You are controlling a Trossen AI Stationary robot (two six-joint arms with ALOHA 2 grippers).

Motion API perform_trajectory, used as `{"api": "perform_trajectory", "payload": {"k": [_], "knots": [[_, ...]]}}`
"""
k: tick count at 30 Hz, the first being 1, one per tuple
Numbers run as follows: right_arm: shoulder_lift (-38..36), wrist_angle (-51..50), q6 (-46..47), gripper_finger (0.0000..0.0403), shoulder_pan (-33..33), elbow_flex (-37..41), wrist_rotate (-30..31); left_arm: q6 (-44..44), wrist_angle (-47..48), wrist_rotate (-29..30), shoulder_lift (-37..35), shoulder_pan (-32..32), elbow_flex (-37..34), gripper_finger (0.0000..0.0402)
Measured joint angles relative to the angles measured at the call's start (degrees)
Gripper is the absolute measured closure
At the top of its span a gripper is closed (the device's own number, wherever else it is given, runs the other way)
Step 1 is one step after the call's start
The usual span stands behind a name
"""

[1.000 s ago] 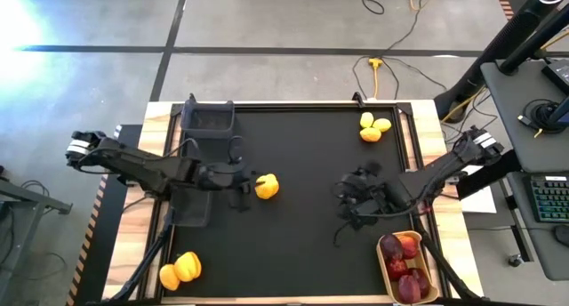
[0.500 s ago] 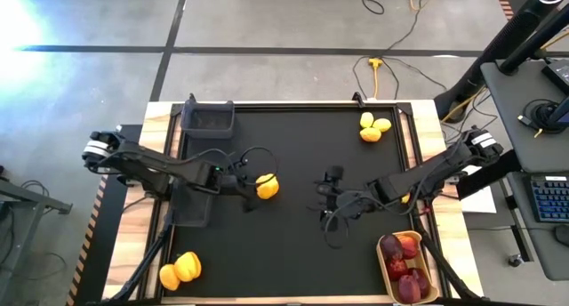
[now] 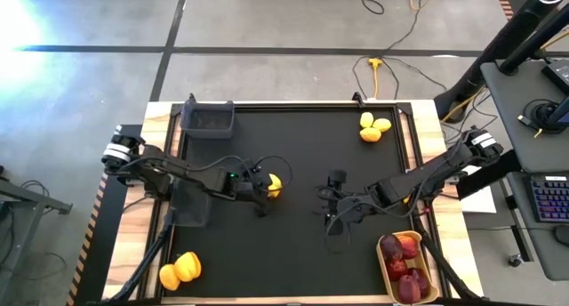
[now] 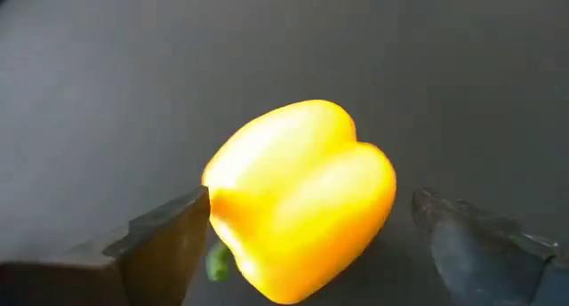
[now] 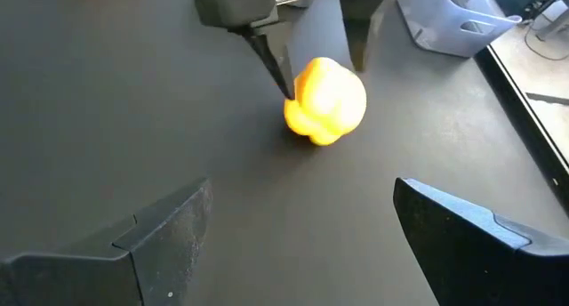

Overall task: Sort produce into baskets
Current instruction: Put the bell pepper into the bottom black bin

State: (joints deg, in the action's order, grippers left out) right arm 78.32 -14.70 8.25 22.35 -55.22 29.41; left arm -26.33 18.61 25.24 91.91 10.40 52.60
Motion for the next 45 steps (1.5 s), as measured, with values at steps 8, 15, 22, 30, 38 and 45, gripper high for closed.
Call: {"api": "perform_trajectory", "payload": {"k": [8, 15, 22, 30, 38, 45], "knots": [[0.0, 0.06, 0.09, 0.006, 0.0, 0.02, 0.08, 5.32, -2.48, -1.3, 7.16, -0.03, 1.21, 0.0019], [0.0, 0.02, 0.09, 0.006, 0.0, 0.12, 0.09, 5.76, -9.48, -1.0, 13.82, 0.02, 1.38, 0.0019], [0.55, -0.03, 0.05, 0.006, -0.17, 1.19, 0.11, 4.84, -19.52, -0.75, 17.01, -0.03, 1.33, 0.0019], [6.71, 0.27, 1.18, 0.006, -8.5, 2.45, 8.37, 2.7, -32.25, -0.99, 21.87, 0.91, 1.27, 0.0019], [18.41, 1.43, 1.61, 0.0062, -14.8, 1.85, -1.46, 1.97, -42.95, 2.4, 26.11, 2.34, 1.17, 0.0019], [21.33, 1.4, 0.63, 0.0081, -14.56, -2.61, -6.84, 1.88, -48.18, 2.36, 27.49, 2.42, 1.16, 0.0019]]}}
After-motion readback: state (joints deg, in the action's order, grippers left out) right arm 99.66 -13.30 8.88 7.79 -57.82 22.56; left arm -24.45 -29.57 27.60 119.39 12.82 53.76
